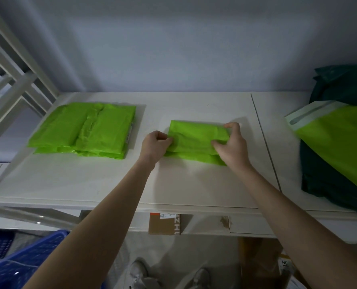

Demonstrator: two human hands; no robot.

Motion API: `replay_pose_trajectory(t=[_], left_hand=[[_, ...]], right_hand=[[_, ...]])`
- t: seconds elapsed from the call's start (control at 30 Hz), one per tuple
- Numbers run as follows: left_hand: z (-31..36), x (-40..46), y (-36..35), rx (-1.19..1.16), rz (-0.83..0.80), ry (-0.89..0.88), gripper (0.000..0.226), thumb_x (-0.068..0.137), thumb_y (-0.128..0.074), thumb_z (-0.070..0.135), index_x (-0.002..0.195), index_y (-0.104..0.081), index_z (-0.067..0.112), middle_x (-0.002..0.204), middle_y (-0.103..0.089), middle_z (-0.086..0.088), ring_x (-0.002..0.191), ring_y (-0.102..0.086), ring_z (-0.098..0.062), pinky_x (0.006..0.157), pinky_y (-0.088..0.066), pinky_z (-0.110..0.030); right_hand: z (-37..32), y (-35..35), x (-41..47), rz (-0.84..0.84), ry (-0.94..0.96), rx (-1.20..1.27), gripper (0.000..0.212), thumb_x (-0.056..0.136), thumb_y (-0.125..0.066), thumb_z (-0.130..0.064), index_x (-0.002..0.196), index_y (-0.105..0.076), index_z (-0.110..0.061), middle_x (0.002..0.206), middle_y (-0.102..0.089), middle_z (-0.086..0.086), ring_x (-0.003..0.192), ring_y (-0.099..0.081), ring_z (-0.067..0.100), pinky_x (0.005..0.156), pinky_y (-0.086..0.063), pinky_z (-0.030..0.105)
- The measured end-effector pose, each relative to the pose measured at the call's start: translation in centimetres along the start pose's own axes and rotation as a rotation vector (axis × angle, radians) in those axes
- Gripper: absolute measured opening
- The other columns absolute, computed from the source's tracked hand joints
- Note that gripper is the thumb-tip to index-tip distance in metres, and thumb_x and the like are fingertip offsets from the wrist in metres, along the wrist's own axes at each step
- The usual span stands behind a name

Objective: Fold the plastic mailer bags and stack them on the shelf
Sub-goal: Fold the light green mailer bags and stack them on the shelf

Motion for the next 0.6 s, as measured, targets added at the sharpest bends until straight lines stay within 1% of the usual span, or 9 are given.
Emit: replay_pose_trajectory(t=[0.07,0.17,0.27,0.33,0.43,0.53,0.6], left_hand=[[-0.08,0.04,0.0,-0.001,0.007,-0.003,0.013,0.084,-0.066,0.017,0.077,-0.056,0.015,0.073,-0.054,0.007,0.071,-0.05,-0.014,0.056,-0.038,-0.02],[-0.18,0.01,-0.02,-0.004,0.007,-0.01,0.01,0.085,-0.066,0.015,0.087,-0.057,0.011,0.074,-0.053,0.007,0.076,-0.051,-0.015,0.057,-0.038,-0.018],[-0.32,-0.03,-0.01,-0.019,0.015,-0.015,0.012,0.085,-0.066,0.013,0.092,-0.057,0.01,0.078,-0.054,0.008,0.081,-0.053,-0.013,0.059,-0.039,-0.013],[-0.42,-0.01,0.01,-0.029,0.025,-0.022,0.016,0.083,-0.068,0.012,0.095,-0.056,0.01,0.084,-0.055,0.005,0.085,-0.054,-0.014,0.061,-0.04,-0.012],[-0.37,-0.07,0.05,-0.049,0.037,-0.03,0.023,0.082,-0.069,0.01,0.101,-0.054,0.011,0.096,-0.056,0.001,0.086,-0.055,-0.014,0.064,-0.043,-0.017],[-0.38,-0.35,-0.03,-0.077,0.045,-0.021,0.026,0.083,-0.068,0.01,0.1,-0.05,0.015,0.098,-0.057,0.001,0.083,-0.056,-0.014,0.069,-0.045,-0.023],[-0.49,-0.47,-0.08,-0.06,0.061,-0.031,0.023,0.083,-0.066,0.009,0.096,-0.048,0.015,0.098,-0.056,0.001,0.083,-0.056,-0.014,0.071,-0.042,-0.026]], right_hand=[[0.1,-0.1,-0.16,0.008,0.013,0.01,0.047,0.077,-0.068,-0.006,0.118,-0.044,-0.007,0.087,-0.056,0.007,0.075,-0.05,0.019,0.058,-0.029,0.022],[0.29,-0.22,-0.29,0.016,0.013,0.035,0.049,0.076,-0.068,-0.005,0.119,-0.043,-0.007,0.087,-0.056,0.006,0.075,-0.05,0.02,0.058,-0.029,0.021],[0.59,-0.36,-0.35,0.016,0.016,0.061,0.053,0.075,-0.07,-0.005,0.12,-0.041,-0.007,0.093,-0.059,0.008,0.082,-0.056,0.024,0.061,-0.031,0.021],[0.73,-0.48,-0.39,0.022,0.017,0.07,0.055,0.075,-0.07,-0.004,0.121,-0.041,-0.007,0.097,-0.06,0.01,0.088,-0.059,0.027,0.062,-0.032,0.02],[0.77,-0.55,-0.39,0.031,0.021,0.068,0.055,0.075,-0.07,-0.003,0.121,-0.041,-0.007,0.094,-0.058,0.007,0.091,-0.06,0.029,0.062,-0.03,0.02],[0.92,-0.53,-0.39,0.042,0.022,0.064,0.055,0.075,-0.071,-0.004,0.121,-0.041,-0.007,0.099,-0.062,0.012,0.093,-0.061,0.03,0.062,-0.03,0.02],[1.05,-0.55,-0.39,0.045,0.015,0.066,0.056,0.074,-0.072,-0.004,0.12,-0.041,-0.008,0.101,-0.064,0.014,0.093,-0.061,0.03,0.063,-0.031,0.021]])
Point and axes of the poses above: each hand's wrist, its own x-axis towards the middle knuckle, its own y-axis out of the back of the hand, z = x × y, the point moved 4 cm from there along x, towards the middle knuckle
